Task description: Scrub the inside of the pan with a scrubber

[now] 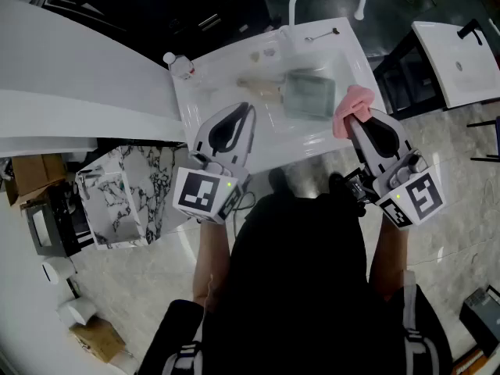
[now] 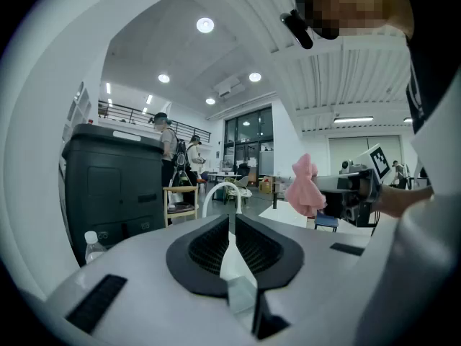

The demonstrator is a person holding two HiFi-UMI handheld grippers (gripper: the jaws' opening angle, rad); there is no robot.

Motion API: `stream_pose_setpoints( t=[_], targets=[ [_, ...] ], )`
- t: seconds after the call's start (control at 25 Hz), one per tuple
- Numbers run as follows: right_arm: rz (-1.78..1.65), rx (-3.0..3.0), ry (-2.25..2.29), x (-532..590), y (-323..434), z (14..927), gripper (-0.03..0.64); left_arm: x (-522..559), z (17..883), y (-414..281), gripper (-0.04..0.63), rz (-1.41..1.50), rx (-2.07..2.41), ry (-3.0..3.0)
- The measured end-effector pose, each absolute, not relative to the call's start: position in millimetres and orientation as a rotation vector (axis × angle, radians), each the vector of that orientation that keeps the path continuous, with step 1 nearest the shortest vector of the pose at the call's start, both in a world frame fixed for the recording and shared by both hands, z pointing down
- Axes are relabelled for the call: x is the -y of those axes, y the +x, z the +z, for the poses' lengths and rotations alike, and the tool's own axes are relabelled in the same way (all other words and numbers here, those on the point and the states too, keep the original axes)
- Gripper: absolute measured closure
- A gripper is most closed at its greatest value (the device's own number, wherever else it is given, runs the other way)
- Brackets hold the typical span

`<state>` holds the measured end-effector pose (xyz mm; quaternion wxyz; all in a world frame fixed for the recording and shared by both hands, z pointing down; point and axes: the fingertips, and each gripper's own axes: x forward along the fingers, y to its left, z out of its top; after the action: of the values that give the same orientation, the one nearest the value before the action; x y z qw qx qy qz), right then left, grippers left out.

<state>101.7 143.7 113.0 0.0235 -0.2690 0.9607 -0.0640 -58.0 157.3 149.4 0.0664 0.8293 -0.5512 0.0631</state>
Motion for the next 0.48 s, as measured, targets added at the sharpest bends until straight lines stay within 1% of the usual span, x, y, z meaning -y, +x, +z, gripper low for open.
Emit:
stream_pose_setpoints(
  t=[0.4, 0.48],
  targets=[
    [-0.197, -2.976, -0.961, -147, 65, 124, 0.578, -151, 165, -96, 0.543, 0.164, 1.562, 2.537],
    [-0.134, -2.996, -1.003, -148, 58, 127, 0.578, -151, 169, -100, 0.543, 0.165, 1.538, 2.538]
  ],
)
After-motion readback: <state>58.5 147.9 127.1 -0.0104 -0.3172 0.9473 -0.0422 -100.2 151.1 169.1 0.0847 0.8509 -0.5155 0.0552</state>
